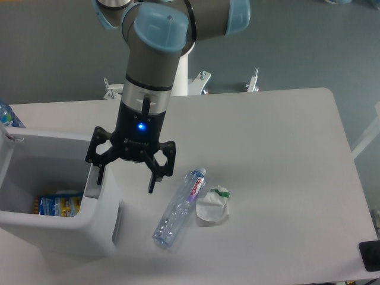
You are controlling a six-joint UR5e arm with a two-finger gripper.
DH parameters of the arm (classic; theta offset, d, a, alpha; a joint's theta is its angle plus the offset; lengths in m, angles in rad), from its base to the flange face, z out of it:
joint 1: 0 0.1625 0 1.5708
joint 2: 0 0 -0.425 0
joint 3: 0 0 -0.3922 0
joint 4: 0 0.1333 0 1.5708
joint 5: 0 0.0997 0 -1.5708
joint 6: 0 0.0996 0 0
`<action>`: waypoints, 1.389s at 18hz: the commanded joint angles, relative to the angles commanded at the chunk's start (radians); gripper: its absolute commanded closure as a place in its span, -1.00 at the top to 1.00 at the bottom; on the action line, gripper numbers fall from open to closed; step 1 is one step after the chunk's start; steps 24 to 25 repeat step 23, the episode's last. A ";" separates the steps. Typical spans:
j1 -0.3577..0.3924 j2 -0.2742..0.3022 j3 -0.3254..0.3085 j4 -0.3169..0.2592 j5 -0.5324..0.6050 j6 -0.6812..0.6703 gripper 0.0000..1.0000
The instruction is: Open the trash can
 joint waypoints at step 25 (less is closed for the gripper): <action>0.350 -0.098 -0.209 -0.020 0.373 0.974 1.00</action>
